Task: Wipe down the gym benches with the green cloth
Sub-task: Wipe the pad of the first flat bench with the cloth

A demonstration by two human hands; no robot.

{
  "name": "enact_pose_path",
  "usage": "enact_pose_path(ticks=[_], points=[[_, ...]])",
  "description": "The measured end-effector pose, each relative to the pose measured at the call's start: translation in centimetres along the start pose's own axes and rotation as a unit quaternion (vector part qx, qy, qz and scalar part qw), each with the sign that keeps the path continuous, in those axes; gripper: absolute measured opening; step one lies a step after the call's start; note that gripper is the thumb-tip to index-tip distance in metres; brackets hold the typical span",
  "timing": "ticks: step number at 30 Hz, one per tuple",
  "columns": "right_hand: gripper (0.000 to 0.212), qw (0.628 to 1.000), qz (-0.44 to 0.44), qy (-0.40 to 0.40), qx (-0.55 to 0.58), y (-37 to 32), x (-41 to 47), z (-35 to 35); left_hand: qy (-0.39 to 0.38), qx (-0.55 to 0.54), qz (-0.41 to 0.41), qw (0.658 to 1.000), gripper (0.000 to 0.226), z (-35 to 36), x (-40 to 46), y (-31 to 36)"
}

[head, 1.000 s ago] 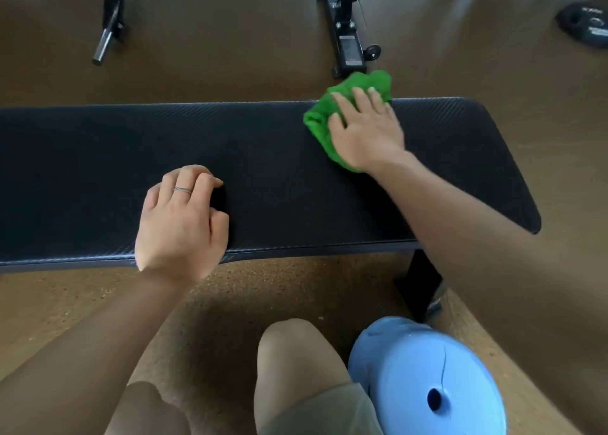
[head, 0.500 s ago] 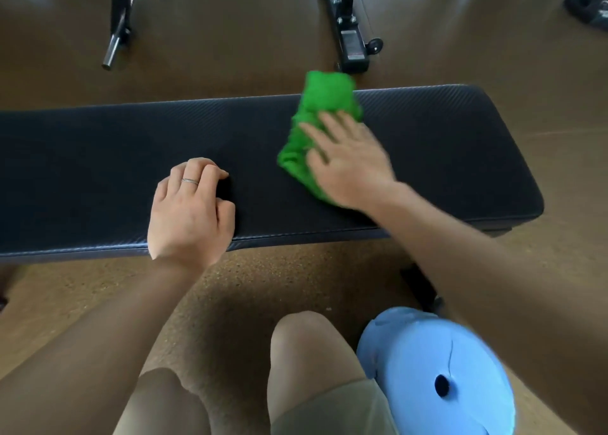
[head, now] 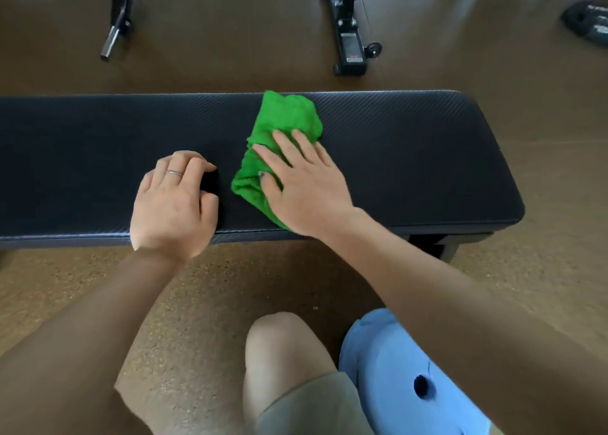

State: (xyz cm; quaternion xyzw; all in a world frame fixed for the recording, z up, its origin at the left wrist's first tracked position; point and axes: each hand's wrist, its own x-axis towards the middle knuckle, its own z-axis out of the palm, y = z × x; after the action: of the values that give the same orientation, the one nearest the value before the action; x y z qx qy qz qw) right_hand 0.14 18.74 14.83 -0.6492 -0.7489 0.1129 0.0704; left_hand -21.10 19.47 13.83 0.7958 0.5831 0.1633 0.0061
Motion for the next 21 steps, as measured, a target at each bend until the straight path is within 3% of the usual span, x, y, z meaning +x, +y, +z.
enact_pose_path(ticks=[4,8,13,16,18,21], points=[[0.055,0.996,0.085,0.006,-0.007,3.8,0.6,-1.2,-0.007,-0.014,-0.01,1.0,0.043,-0.2,-0.1,0.1],[0.059,0.989,0.144,0.006,-0.019,-0.1,1.3,-0.2,-0.007,-0.024,0.001,1.0,0.037,-0.1,0.4,-0.4],[0.058,0.997,0.054,0.037,-0.028,-7.5,0.0,2.5,-0.038,-0.11,0.051,0.992,0.03,-1.2,0.9,-2.1],[0.057,0.997,0.062,0.043,-0.019,-6.6,-1.7,2.6,-0.031,-0.025,0.084,0.996,0.031,-3.0,0.1,-7.4],[0.058,0.995,0.087,0.047,-0.023,-7.1,-3.7,3.1,-0.008,0.028,0.012,1.0,0.024,-4.0,-0.5,-12.3],[0.065,0.993,0.112,0.032,-0.028,-9.9,-4.5,3.4,0.004,0.011,-0.061,0.998,0.013,-4.5,-0.6,-15.6]])
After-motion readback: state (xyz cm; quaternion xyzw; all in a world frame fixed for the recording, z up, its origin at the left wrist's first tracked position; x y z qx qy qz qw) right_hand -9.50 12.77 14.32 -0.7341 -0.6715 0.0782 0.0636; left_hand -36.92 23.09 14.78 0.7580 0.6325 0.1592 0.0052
